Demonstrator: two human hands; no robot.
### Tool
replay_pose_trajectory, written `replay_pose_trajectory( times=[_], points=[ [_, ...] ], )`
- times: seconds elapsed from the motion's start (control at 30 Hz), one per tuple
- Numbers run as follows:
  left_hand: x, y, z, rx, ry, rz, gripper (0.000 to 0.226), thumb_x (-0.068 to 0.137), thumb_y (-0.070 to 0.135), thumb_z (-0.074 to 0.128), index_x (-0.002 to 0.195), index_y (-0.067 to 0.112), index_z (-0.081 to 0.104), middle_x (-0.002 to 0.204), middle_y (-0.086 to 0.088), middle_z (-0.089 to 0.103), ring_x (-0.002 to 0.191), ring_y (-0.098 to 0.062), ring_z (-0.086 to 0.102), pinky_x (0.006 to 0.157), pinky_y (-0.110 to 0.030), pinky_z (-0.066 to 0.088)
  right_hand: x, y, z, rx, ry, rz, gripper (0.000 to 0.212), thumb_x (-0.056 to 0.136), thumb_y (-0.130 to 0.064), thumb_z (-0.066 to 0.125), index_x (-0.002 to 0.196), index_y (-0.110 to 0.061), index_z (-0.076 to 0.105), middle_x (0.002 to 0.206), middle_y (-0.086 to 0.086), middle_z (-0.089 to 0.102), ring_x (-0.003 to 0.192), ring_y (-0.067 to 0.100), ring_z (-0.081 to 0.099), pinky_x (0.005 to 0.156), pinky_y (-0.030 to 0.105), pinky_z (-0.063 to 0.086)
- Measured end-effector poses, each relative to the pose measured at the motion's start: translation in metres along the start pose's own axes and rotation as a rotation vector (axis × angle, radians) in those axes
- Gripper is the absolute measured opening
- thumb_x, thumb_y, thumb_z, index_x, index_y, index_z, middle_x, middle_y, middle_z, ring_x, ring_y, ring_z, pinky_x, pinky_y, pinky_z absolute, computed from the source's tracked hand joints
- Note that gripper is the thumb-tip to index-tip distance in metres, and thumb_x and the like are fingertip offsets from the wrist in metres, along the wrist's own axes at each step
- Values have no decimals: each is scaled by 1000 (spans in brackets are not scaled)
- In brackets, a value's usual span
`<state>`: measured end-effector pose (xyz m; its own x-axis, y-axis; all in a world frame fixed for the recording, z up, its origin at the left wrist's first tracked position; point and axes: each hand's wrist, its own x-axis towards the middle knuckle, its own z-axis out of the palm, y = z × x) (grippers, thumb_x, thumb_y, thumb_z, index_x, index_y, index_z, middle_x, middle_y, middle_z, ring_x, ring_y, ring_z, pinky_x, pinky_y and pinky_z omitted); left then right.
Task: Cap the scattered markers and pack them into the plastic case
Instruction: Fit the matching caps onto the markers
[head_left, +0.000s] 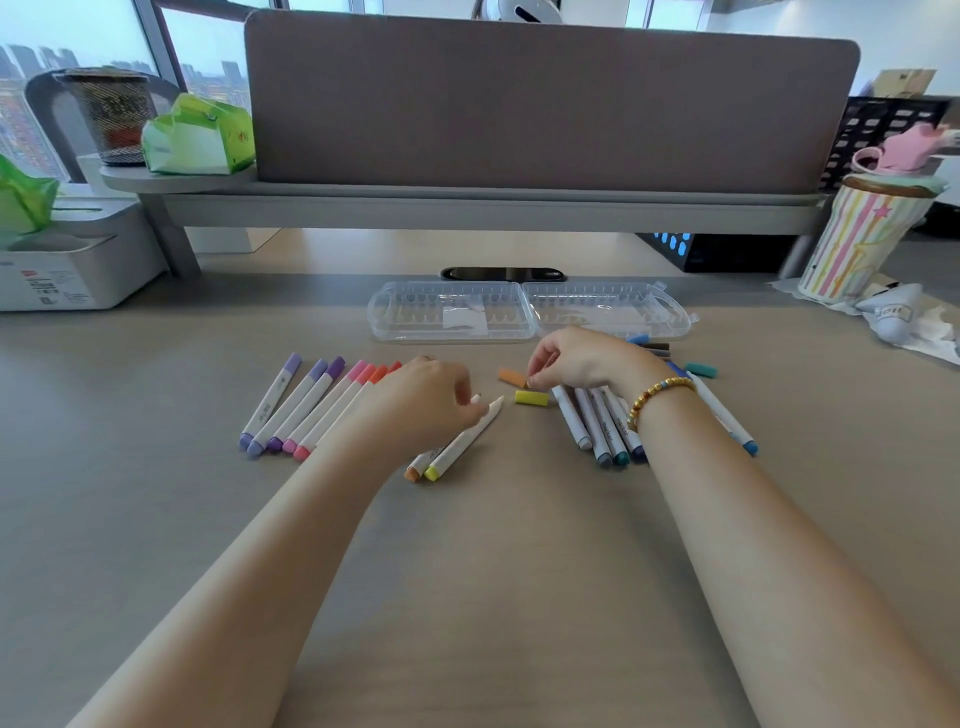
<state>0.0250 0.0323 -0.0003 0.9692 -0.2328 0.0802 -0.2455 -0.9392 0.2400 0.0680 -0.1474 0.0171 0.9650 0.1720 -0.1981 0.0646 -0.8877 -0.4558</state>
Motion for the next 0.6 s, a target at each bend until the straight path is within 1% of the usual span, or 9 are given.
replay_pose_trajectory(
  times=[0.07, 0.13, 0.2, 0.27, 0.37, 0.43, 0.5, 0.57, 0.6],
  points=[
    [-1, 3, 2, 38, -62, 37, 27, 88, 49, 52, 91, 23, 56, 91, 4, 45, 86, -11, 41, 71, -25, 33, -2, -2, 0, -55, -31, -6, 18, 91, -18, 60, 108, -13, 63, 117, 4, 59, 100, 15, 50, 80, 27, 38],
    [-1, 2, 3, 65, -110, 46, 32, 87, 46, 55, 99, 18, 61, 95, 2, 48, 89, -12, 40, 74, -24, 34, -5, -3, 0, -101, -47, -11, 20, 91, -19, 60, 110, -14, 63, 117, 2, 58, 99, 15, 50, 79, 27, 38],
    [-1, 2, 5, 85, -130, 39, 33, 88, 44, 55, 101, 16, 63, 98, -1, 49, 89, -13, 41, 75, -24, 36, -5, -5, 1, -142, -60, -20, 21, 91, -21, 59, 111, -15, 63, 117, 1, 58, 98, 14, 49, 79, 27, 38],
    [-1, 3, 7, 126, -109, 29, 30, 89, 42, 53, 95, 15, 62, 95, 0, 46, 85, -15, 43, 73, -26, 40, -3, -7, 3, -178, -70, -29, 22, 91, -24, 59, 111, -15, 62, 116, 1, 59, 97, 15, 50, 77, 27, 39],
    [-2, 7, 9, 168, -59, 18, 25, 88, 40, 50, 84, 16, 55, 83, 2, 44, 77, -17, 44, 69, -29, 44, -1, -9, 8, -237, -67, -41, 20, 91, -25, 60, 108, -15, 64, 113, 3, 61, 96, 17, 53, 77, 27, 41],
    [-2, 8, 9, 136, -60, 8, 26, 88, 39, 50, 82, 15, 57, 74, 3, 43, 73, -17, 45, 67, -29, 44, 1, -9, 11, -278, -63, -40, 20, 92, -26, 57, 106, -14, 66, 109, 5, 63, 96, 20, 57, 75, 27, 42],
    [-2, 7, 6, 60, -64, -13, 29, 88, 38, 51, 82, 11, 62, 72, 1, 50, 70, -18, 49, 65, -30, 45, 2, -9, 9, -258, -48, -36, 24, 93, -26, 54, 105, -10, 67, 100, 8, 63, 89, 21, 57, 68, 26, 41],
    [0, 5, 3, -32, -37, -44, 29, 89, 37, 51, 81, 11, 60, 71, -1, 53, 65, -17, 48, 61, -29, 40, 1, -7, 4, -152, 21, -18, 28, 94, -25, 52, 108, -5, 66, 96, 12, 62, 82, 22, 54, 64, 27, 39],
    [1, 4, 3, -98, -17, -70, 27, 89, 37, 50, 79, 12, 57, 70, 0, 52, 62, -15, 45, 58, -28, 36, 1, -5, 1, -79, 83, -11, 28, 94, -24, 52, 110, -4, 64, 102, 13, 63, 87, 24, 57, 67, 28, 40]
  ],
)
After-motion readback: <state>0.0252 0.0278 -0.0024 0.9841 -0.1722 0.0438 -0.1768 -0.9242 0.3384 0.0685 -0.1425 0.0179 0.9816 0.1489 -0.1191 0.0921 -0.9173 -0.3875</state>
